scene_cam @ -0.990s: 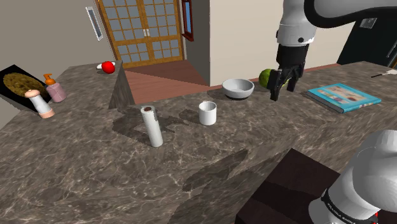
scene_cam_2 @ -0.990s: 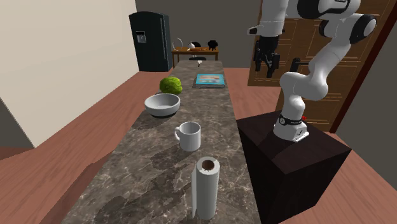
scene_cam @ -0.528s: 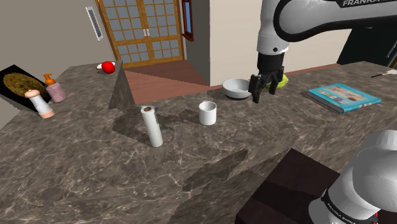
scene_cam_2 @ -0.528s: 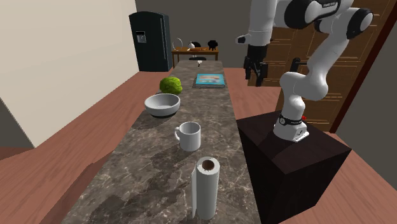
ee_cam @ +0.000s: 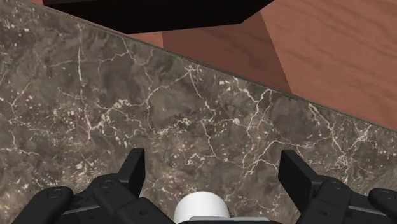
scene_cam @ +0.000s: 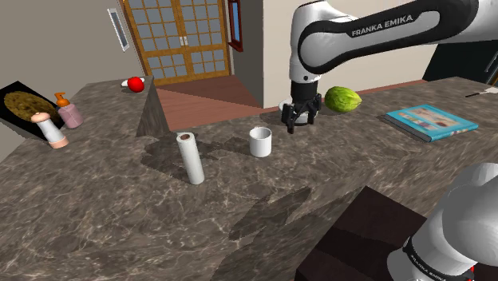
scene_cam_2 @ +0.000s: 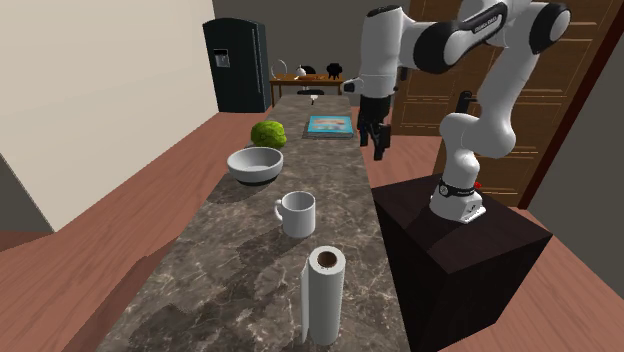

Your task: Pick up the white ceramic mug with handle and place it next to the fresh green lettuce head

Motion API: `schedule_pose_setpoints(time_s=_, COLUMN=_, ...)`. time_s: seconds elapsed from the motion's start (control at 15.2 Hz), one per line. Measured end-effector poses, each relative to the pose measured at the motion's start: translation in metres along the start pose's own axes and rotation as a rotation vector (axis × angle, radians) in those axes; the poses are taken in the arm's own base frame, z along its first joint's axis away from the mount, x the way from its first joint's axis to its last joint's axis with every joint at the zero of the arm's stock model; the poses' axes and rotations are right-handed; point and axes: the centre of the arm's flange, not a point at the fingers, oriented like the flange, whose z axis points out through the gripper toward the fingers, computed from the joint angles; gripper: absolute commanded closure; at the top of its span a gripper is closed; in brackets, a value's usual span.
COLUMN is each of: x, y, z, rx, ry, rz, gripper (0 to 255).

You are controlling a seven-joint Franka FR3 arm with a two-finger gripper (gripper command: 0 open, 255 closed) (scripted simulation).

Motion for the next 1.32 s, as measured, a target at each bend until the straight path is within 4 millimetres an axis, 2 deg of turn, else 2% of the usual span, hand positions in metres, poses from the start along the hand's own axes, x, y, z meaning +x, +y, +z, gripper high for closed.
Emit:
schedule_pose_setpoints(time_s=1.06, x=0.184, y=-0.045, z=0.088, rx=0.013, ry=0.02, rz=0.001, gripper=0)
schedule_pose_setpoints(time_s=1.19, x=0.202, y=-0.052, z=0.102, rx=0.014, ry=0.022, rz=0.002, gripper=0)
schedule_pose_setpoints(time_s=1.32, x=0.21, y=-0.052, z=0.11, rx=0.015, ry=0.022, rz=0.002, gripper=0)
